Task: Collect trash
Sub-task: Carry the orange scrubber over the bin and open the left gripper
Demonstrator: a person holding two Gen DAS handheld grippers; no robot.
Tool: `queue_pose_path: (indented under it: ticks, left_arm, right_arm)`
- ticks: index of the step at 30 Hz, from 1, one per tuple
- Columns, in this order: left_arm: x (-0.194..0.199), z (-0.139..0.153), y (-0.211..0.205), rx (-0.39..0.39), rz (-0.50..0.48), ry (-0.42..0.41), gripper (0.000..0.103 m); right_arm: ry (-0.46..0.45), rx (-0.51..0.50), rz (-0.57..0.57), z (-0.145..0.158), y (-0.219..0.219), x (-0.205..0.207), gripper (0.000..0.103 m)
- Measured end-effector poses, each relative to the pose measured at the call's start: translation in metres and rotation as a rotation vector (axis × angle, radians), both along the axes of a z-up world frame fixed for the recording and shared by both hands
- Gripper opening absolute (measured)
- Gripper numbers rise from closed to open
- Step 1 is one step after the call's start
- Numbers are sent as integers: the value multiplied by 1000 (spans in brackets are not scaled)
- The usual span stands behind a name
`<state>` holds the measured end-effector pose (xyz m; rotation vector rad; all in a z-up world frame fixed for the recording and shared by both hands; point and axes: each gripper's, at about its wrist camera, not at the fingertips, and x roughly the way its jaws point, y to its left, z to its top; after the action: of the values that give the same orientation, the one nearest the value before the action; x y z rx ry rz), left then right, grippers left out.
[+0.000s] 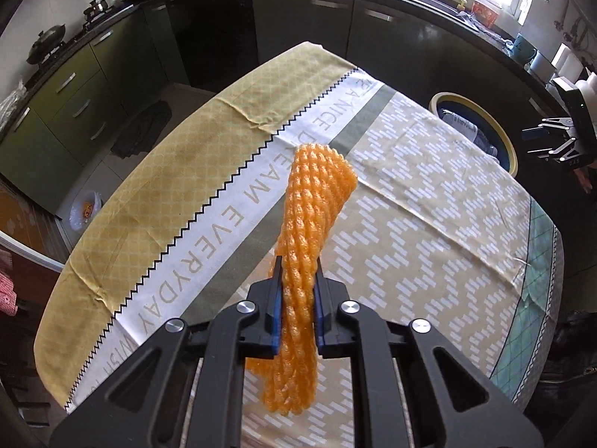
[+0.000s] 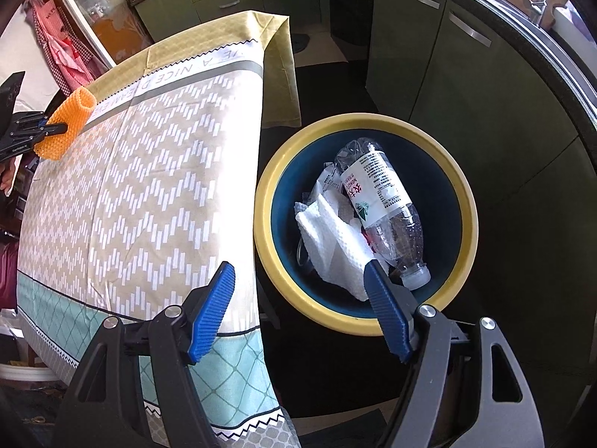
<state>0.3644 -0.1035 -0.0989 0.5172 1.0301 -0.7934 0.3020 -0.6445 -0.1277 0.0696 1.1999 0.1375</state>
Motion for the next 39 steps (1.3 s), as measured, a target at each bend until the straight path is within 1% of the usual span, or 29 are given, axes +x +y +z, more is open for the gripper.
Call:
queue_pose_path:
  ticks: [4, 6, 9, 13, 16, 18, 20, 21, 24, 29, 32, 34, 35, 36, 37, 38, 39]
  left_arm:
    - [-37, 29, -18, -8, -6, -56, 12]
    - [-59, 43, -38, -24, -22, -60, 12]
    - [-89, 58, -78, -45, -57, -40, 12]
    - [-117, 63, -151, -64, -111, 56, 12]
    - [-128, 52, -214, -60, -135, 133, 12]
    - [-132, 38, -258, -41, -143, 172, 12]
    - [-129, 19, -297, -21, -130, 212, 12]
    - [-127, 9, -316, -12, -121, 225, 12]
    - [-120, -15, -359, 21, -94, 207, 13]
    - [-99, -43, -398, 18, 12, 203, 13]
    - [-91, -55, -408, -1, 65, 216, 13]
    - [-89, -62, -410, -22, 96, 234, 15]
    - [-88, -66, -411, -29, 110, 245, 22]
    - [-88, -70, -411, -31, 122, 249, 33]
    - [-89, -74, -412, -31, 135, 252, 40]
    - [-90, -76, -413, -29, 139, 254, 49]
    - [-92, -78, -413, -25, 139, 251, 50]
  right_arm:
    - [-28, 7, -16, 7, -9, -16, 71]
    - [-42, 6, -40, 9, -17, -26, 71]
    - [-59, 10, -75, 12, -33, -42, 71]
    - [-81, 18, -112, 13, -56, -65, 71]
    - [-91, 23, -143, 11, -76, -82, 71]
    - [-97, 29, -163, 10, -91, -94, 71]
    - [-98, 39, -184, 7, -105, -104, 71]
    - [-99, 42, -194, 6, -112, -109, 71]
    - [-106, 53, -218, 3, -130, -123, 71]
    - [-103, 81, -256, -7, -157, -137, 71]
    - [-97, 98, -274, -14, -167, -140, 71]
    - [-95, 108, -273, -17, -170, -141, 71]
    - [-94, 110, -270, -18, -170, -141, 71]
    - [-93, 113, -267, -19, -170, -141, 71]
    - [-92, 114, -262, -20, -170, -140, 71]
    - [-92, 116, -258, -21, -169, -139, 71]
    - [-92, 115, -255, -22, -167, -137, 71]
